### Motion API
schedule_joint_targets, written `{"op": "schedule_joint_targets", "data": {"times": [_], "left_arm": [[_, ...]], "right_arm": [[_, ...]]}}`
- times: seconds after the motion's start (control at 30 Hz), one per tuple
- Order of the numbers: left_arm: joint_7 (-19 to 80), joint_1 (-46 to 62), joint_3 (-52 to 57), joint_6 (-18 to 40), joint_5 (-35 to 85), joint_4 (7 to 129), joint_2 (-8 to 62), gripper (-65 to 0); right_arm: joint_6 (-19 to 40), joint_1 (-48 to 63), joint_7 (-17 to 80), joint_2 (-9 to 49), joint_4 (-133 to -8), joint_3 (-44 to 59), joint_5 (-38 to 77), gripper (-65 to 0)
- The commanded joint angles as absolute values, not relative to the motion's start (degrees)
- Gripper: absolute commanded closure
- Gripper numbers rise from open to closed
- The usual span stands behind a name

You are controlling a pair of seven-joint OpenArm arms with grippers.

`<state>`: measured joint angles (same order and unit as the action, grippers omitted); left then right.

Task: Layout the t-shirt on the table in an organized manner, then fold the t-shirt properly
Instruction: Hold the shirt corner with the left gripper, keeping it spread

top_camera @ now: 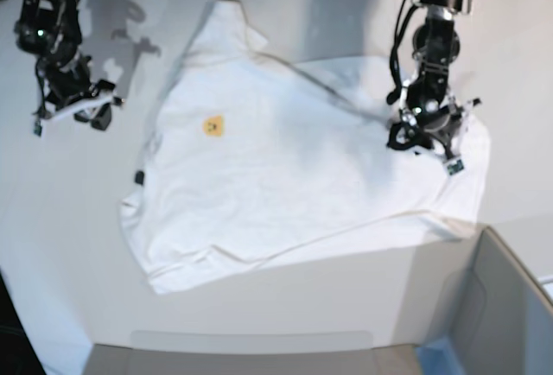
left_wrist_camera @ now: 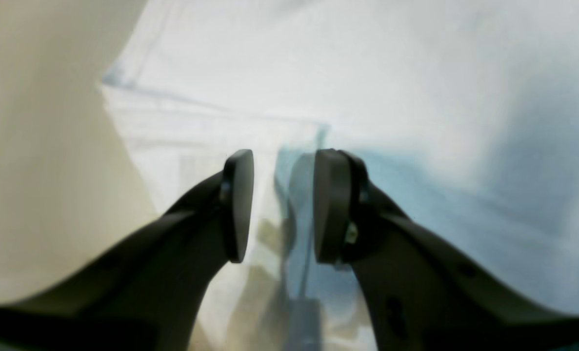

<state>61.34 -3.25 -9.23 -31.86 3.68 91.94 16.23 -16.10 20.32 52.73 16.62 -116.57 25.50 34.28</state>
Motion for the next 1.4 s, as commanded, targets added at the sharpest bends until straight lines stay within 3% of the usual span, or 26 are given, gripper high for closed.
{"op": "schedule_joint_targets", "data": {"times": [0.0, 0.27, 0.77, 0.97, 1.1, 1.37], "left_arm": [[60.1, -5.6, -9.2, -32.0, 2.8, 93.0, 16.8, -21.8], [60.1, -6.5, -9.1, -24.7, 2.8, 92.9, 16.8, -21.8], [56.0, -7.5, -8.7, -24.8, 2.4, 85.1, 17.0, -21.5], [57.1, -7.5, -8.5, -24.9, 2.4, 85.1, 17.0, -15.5], [57.1, -7.5, -8.4, -25.8, 2.4, 85.0, 17.0, -5.9], [59.1, -7.3, -8.4, -26.8, 2.4, 91.6, 17.0, -5.3]], "right_arm": [[-15.8, 20.1, 51.6, 17.2, -117.4, 26.0, 34.4, -23.0], [-15.8, 20.1, 51.6, 17.2, -117.4, 26.0, 34.4, -23.0], [-15.8, 20.1, 51.7, 17.3, -117.4, 26.0, 34.4, -23.0], [-15.8, 20.1, 51.7, 17.3, -117.4, 26.0, 34.4, -23.0], [-15.8, 20.1, 51.6, 17.3, -117.4, 26.0, 34.4, -23.0], [-15.8, 20.1, 51.6, 17.3, -117.4, 26.0, 34.4, -23.0]]}}
